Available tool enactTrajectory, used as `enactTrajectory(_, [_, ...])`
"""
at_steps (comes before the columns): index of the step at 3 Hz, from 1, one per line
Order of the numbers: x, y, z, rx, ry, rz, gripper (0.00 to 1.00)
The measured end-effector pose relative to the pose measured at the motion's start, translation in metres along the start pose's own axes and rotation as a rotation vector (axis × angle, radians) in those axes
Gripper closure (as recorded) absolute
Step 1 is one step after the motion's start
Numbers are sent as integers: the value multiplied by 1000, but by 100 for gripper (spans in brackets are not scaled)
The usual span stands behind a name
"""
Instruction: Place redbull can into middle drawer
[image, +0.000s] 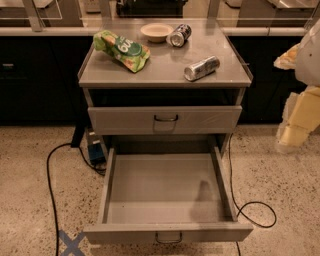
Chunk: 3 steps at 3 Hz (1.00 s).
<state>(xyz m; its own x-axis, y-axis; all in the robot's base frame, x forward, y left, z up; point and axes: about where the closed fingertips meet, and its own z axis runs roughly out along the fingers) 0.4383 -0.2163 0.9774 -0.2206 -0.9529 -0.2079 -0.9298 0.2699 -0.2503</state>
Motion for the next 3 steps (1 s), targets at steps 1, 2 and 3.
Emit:
enactTrajectory(1, [0, 0, 0, 1, 0, 0, 0])
enactTrajectory(2, [-8, -19, 5, 35, -4, -20, 0])
enactTrajectory(3, [-26, -62, 32, 70, -45, -22, 0])
